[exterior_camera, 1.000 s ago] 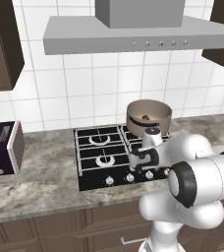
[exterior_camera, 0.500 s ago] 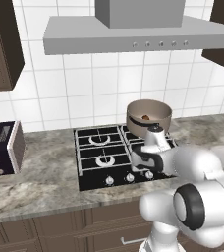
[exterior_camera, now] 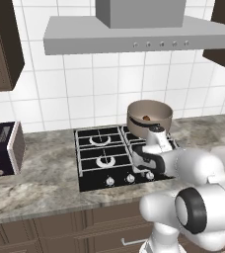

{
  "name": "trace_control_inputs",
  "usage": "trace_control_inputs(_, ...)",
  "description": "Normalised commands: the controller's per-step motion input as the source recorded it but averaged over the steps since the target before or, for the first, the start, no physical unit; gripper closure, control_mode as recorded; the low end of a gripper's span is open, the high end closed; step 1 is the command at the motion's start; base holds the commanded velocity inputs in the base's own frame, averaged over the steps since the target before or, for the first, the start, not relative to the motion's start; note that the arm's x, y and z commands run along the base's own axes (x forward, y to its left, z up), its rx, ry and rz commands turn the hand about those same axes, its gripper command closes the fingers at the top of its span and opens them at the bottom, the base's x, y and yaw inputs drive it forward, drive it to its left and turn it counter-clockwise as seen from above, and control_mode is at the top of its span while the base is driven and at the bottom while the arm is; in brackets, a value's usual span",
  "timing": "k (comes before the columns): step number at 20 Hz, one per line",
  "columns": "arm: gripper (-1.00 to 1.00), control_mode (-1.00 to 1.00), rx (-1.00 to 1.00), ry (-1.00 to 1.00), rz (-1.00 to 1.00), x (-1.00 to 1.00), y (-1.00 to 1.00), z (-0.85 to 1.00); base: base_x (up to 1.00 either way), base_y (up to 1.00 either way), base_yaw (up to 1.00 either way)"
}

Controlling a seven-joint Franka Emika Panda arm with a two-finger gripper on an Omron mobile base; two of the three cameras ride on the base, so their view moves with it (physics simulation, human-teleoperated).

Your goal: Retrieve the frozen meat and place it in the pot on a burner. Then turn the burner on.

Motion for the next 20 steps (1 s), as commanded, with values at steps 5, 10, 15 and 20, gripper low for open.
trace_control_inputs(5,-1.00,-1.00,0.00,0.12,0.00,0.00,0.00,-0.26,0.00,0.00,0.00)
trace_control_inputs(10,-1.00,-1.00,0.00,0.12,0.00,-0.06,0.00,-0.21,0.00,0.00,0.00)
trace_control_inputs(15,-1.00,-1.00,0.00,0.01,0.00,-0.01,0.00,-0.03,0.00,0.00,0.00)
trace_control_inputs(20,1.00,-1.00,0.00,0.00,0.00,0.00,0.00,0.00,0.00,0.00,0.00)
